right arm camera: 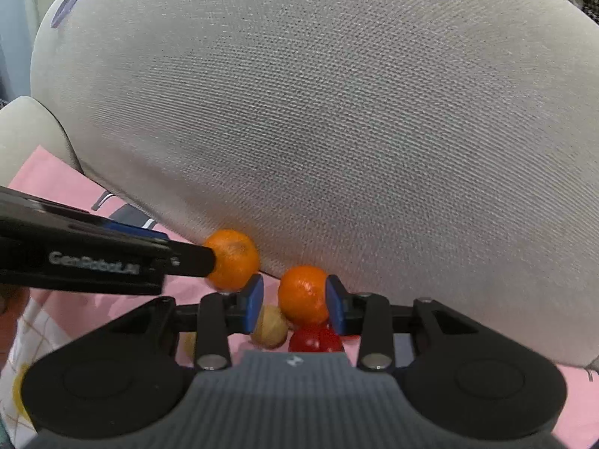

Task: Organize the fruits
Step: 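Grasp a mandarin with the left tool while the right tool grasps another mandarin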

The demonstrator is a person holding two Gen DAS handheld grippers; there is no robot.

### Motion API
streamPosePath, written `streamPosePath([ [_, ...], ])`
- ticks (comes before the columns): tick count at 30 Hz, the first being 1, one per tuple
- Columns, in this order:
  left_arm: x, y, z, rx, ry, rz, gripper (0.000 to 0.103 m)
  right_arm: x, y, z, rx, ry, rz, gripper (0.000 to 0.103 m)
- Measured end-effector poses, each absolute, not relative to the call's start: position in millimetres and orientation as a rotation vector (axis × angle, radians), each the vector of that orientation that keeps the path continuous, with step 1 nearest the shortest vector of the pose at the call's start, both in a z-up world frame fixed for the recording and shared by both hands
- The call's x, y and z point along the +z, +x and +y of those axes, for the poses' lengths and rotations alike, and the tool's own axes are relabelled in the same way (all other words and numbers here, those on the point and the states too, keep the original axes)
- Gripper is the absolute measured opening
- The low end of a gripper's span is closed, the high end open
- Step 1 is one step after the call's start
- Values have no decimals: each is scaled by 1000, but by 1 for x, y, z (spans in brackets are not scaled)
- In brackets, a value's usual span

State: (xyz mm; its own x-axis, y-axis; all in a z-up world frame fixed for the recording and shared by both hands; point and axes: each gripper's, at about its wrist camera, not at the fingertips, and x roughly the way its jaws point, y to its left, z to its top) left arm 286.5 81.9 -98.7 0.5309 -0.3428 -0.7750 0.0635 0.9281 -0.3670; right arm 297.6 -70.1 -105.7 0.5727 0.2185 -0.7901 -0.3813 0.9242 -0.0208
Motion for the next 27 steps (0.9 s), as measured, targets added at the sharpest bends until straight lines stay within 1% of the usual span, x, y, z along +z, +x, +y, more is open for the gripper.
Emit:
streamPosePath([
  [5,-113,295,81,-229,-346,1017,53,-118,309,-66,349,-220,901,34],
  [8,-118,299,81,-240,-373,1023,55,-124,311,-64,344,-235,900,34],
  [11,-124,300,74,-247,-363,1030,57,-130,314,-64,340,-239,916,34],
  [19,-136,301,52,-243,-348,1061,57,-142,315,-64,349,-249,921,36],
  [20,-137,300,49,-242,-345,1060,57,-143,315,-64,350,-247,921,36],
  [21,-137,299,48,-245,-346,1060,53,-143,316,-65,350,-243,922,35],
  [27,-137,308,33,-244,-332,1056,52,-139,319,-69,350,-243,925,34],
])
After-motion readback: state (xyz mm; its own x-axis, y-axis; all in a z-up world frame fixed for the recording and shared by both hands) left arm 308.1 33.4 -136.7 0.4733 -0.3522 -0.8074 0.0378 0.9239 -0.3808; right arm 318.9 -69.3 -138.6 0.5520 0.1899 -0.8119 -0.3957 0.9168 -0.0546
